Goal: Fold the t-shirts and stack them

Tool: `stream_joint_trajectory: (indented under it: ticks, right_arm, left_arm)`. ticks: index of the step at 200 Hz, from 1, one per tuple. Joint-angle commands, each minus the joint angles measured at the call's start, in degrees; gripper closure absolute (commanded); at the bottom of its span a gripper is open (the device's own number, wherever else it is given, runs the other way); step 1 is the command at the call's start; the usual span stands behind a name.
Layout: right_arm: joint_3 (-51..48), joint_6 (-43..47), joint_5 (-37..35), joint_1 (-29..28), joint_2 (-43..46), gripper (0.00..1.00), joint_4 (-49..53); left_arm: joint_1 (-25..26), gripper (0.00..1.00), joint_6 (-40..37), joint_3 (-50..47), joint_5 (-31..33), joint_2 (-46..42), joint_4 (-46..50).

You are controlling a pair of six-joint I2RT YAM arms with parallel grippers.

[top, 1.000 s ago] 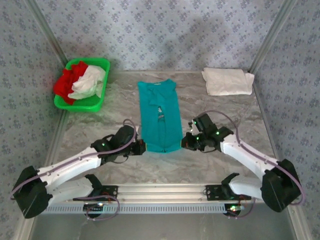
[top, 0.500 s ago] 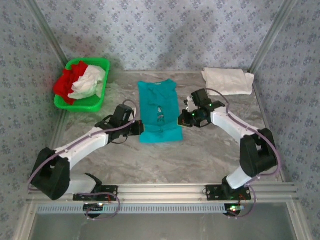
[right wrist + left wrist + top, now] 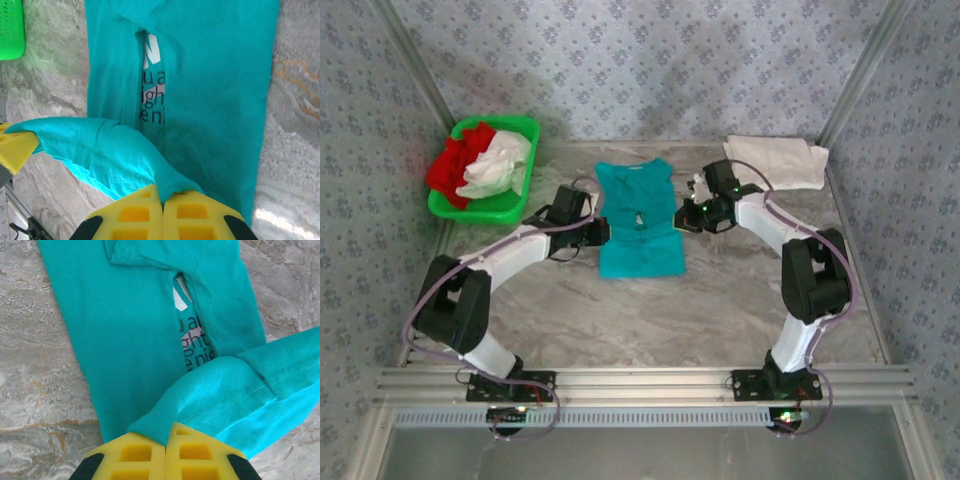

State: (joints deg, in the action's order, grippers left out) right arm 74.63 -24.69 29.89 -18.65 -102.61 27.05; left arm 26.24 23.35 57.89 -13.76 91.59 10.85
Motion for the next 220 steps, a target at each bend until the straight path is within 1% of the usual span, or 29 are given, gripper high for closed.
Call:
stream_joint_trajectory:
  ticks: [1,40,121,148,150,158,161,164,168,171,175,183,193,205,212,220]
  right_arm:
    - [3.0,1.4,1.3,1.0,-3.1,1.00,-0.5]
    - [7.2,1.6,1.9,1.5,-7.8,1.00,-0.1]
    - [13.3,1.4,1.6,2.8,-14.1,1.00,0.5]
    - [17.2,1.4,1.1,3.2,-16.9,1.00,1.6]
    - [17.6,1.4,1.1,3.2,-17.1,1.00,1.9]
    - [19.9,0.3,1.2,3.5,-18.4,1.00,3.1]
    - [20.8,-0.1,1.4,3.6,-19.0,0.96,3.4]
    - [21.8,-0.3,1.7,3.9,-19.6,0.86,3.6]
    - [23.2,-0.6,2.0,4.1,-20.2,0.75,3.8]
    - [24.3,-1.0,2.3,4.3,-20.8,0.69,3.9]
    - [25.9,-1.9,2.6,4.6,-21.4,0.66,3.8]
    - [29.8,-3.7,2.9,5.4,-22.9,0.65,3.9]
    - [35.9,-5.3,3.8,6.8,-24.8,0.62,5.9]
    - [42.3,-5.5,4.5,8.1,-25.6,0.65,9.8]
    - [43.9,-5.2,3.9,8.5,-24.8,0.65,11.2]
    - [43.3,-4.2,3.1,8.8,-22.7,0.66,11.4]
  left_arm:
    - [-0.8,1.00,-2.8,3.2,-0.6,2.5,0.1]
    - [-2.6,1.00,-3.9,6.5,-1.4,6.7,0.6]
    - [-3.7,1.00,-7.0,13.7,-1.2,14.0,3.3]
    - [-4.3,1.00,-8.1,17.4,-0.3,16.7,4.5]
    - [-4.3,0.98,-8.1,17.8,-0.1,17.0,4.6]
    - [-4.6,0.79,-8.2,19.7,0.9,18.2,5.4]
    - [-4.8,0.71,-8.2,20.7,1.1,18.7,5.8]
    - [-5.0,0.65,-8.3,21.7,1.2,19.3,6.3]
    - [-5.3,0.59,-8.6,23.1,1.2,20.0,6.8]
    - [-5.5,0.57,-8.7,24.2,1.3,20.6,7.2]
    - [-5.8,0.52,-8.7,25.7,2.0,21.3,7.5]
    - [-6.5,0.45,-8.3,29.1,3.2,22.8,8.3]
    - [-7.8,0.42,-7.6,33.7,3.0,24.5,9.5]
    - [-8.8,0.42,-6.3,39.0,1.8,25.1,11.1]
    - [-8.8,0.42,-6.2,40.7,1.2,24.3,11.5]
    - [-8.3,0.42,-6.4,41.2,1.1,22.4,11.6]
